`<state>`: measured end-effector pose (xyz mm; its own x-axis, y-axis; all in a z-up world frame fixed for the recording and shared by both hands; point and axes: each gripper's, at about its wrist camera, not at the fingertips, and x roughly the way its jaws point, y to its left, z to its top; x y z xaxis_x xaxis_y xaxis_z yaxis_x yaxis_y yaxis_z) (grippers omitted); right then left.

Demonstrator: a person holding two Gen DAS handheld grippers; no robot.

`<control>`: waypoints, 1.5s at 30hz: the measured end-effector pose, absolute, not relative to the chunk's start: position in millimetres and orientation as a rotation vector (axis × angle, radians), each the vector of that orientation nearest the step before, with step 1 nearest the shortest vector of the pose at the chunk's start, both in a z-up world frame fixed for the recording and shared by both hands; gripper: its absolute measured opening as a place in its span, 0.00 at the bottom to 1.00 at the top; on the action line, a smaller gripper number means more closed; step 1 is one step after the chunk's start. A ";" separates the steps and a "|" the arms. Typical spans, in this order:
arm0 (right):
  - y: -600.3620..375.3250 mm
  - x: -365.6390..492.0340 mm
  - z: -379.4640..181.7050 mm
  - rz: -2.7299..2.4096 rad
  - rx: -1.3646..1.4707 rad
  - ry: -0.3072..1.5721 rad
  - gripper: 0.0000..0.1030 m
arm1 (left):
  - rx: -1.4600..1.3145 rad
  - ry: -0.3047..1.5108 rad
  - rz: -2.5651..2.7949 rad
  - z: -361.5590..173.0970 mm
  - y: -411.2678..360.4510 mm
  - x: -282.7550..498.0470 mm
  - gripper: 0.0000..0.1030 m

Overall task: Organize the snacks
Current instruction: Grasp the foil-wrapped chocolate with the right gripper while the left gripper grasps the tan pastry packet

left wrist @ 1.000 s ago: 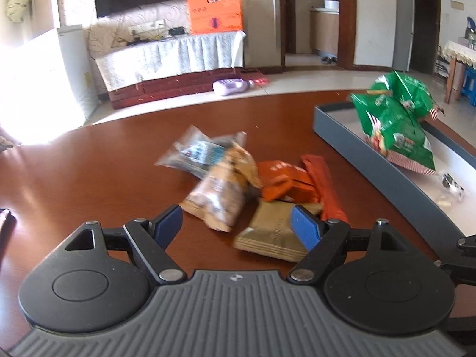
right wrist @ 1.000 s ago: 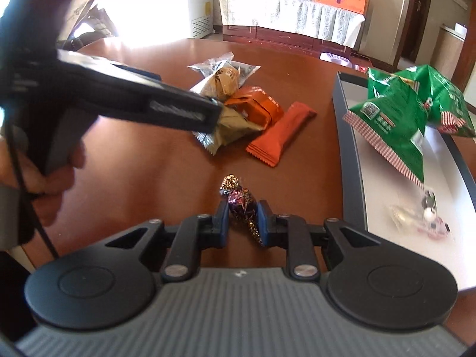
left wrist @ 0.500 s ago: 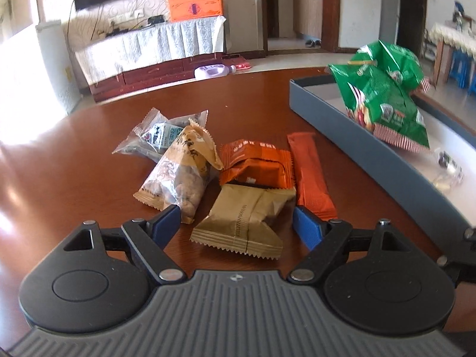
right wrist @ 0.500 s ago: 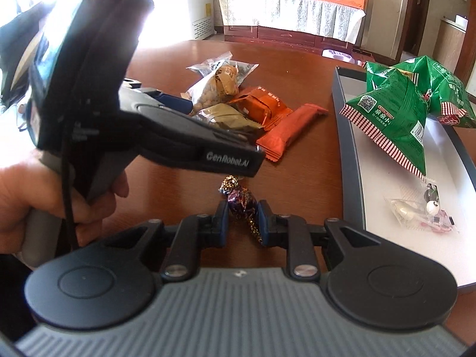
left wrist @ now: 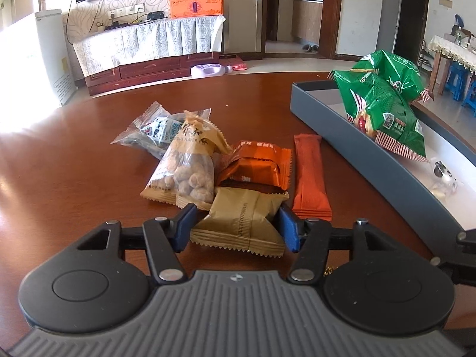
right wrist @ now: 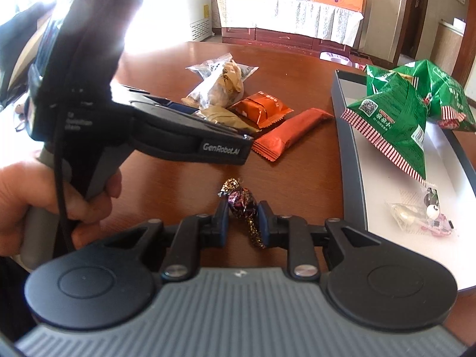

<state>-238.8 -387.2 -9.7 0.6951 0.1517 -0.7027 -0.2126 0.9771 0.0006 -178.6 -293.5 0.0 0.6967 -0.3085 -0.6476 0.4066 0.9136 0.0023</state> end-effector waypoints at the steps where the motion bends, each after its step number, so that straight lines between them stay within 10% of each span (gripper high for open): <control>1: -386.2 -238.9 -9.7 0.203 -0.086 0.775 0.25 | 0.151 0.694 -0.399 0.1 -292.1 -179.2 0.62; 45: -399.0 -280.3 26.8 0.201 0.000 0.632 0.24 | 0.194 0.612 -0.355 27.8 -284.3 -208.4 0.61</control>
